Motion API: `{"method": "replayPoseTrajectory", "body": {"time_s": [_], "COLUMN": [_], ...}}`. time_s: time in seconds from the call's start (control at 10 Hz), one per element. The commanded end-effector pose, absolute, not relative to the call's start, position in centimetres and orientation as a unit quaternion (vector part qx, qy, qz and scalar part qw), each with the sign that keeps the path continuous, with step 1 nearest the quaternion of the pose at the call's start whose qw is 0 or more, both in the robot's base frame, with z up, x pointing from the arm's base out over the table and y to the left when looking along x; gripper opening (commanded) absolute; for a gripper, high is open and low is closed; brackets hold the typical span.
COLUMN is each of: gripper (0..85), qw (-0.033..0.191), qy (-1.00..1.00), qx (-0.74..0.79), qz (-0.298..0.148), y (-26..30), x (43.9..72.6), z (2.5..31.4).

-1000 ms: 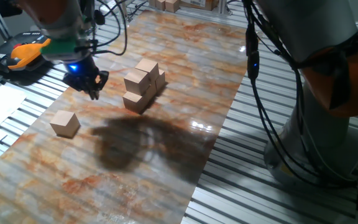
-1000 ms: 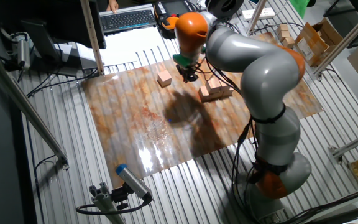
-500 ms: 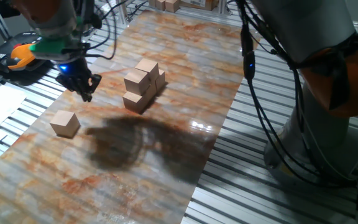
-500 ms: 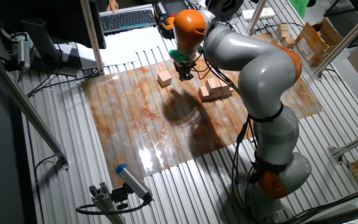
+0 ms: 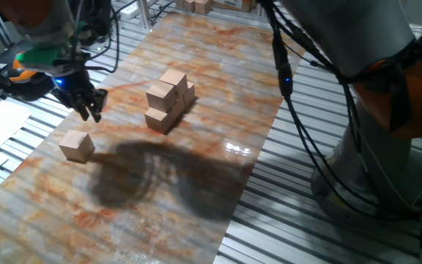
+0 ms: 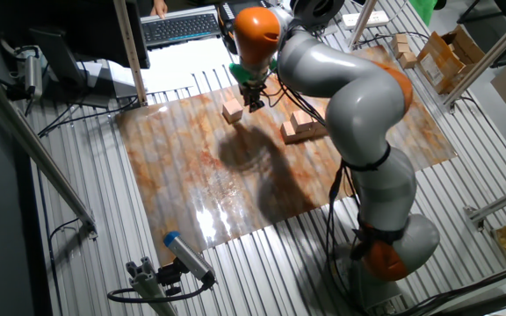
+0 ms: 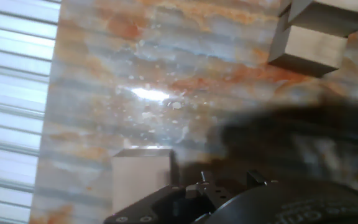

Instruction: Stack the blocks into a pyramid shape

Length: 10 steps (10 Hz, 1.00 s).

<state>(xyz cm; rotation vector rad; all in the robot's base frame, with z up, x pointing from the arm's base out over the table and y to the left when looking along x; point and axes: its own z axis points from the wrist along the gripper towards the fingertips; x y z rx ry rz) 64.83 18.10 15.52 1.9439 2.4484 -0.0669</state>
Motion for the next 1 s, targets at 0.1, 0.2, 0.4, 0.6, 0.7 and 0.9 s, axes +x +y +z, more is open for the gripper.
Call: {"method": "replayPoseTrajectory", "body": {"time_s": [0.1,0.2,0.4,0.6,0.7,0.9], "gripper": [34.0,34.0,34.0,34.0,34.0,34.0], "qw": [0.006,0.006,0.006,0.004,0.004,0.004], "qy": [0.784,0.782,0.772,0.757,0.754,0.751], "qx": [0.62,0.623,0.635,0.654,0.657,0.66], "qz": [-0.019,-0.021,-0.026,-0.007,0.001,0.001], "y": [18.4,18.7,19.4,19.5,19.5,19.7], "x": [66.0,66.6,67.3,67.6,67.7,68.0], "z": [15.6,15.5,15.3,14.9,15.0,14.9]}}
